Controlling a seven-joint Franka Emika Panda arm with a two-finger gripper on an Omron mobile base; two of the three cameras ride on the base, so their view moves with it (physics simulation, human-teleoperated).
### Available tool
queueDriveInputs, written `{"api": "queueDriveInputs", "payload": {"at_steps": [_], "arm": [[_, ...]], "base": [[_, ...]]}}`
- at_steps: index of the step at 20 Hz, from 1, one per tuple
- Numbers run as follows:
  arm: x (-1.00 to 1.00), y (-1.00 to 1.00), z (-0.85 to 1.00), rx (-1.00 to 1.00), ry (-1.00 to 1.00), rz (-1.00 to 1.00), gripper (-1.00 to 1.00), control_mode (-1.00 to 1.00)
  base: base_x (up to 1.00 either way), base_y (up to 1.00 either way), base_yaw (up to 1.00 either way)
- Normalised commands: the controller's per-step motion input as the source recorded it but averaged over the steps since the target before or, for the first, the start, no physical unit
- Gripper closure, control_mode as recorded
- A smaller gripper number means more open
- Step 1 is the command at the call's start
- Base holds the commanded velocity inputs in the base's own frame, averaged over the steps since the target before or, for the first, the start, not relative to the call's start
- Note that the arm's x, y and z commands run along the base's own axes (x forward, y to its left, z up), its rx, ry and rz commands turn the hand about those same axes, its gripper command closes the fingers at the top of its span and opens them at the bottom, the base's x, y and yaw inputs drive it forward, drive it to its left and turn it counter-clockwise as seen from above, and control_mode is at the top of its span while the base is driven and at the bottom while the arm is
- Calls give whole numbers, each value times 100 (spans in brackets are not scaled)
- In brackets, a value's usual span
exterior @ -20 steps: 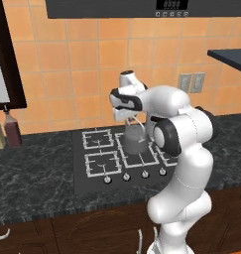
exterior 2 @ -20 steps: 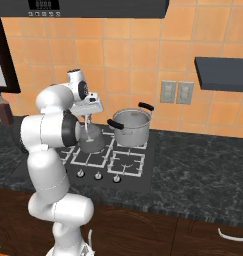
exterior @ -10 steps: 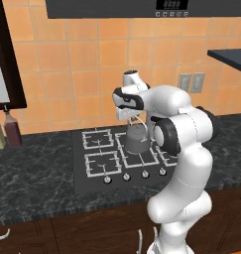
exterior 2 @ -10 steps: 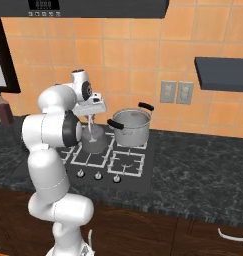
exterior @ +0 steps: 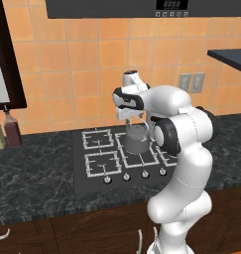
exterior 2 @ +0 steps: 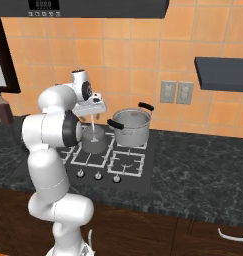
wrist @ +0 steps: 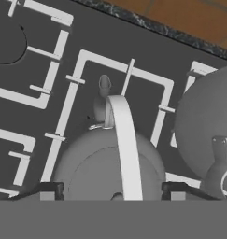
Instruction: Pick the kettle from the counter and place it on a stove burner. Then turn the burner on.
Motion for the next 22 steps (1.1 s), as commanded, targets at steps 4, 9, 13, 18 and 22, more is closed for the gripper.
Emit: {"api": "queueDriveInputs", "payload": {"at_steps": [4,9,13,18,22], "arm": [[0,0,28,-5,0,-5,-100,-100],[-56,-15,55,0,-1,-11,-100,-100],[-100,-29,6,0,2,-10,-100,-100],[-100,-31,-20,0,19,-14,-100,-100],[-66,-3,-36,3,12,-11,-100,-100]], "base": [[0,0,0],[0,0,0],[0,0,0],[0,0,0],[0,0,0]]}}
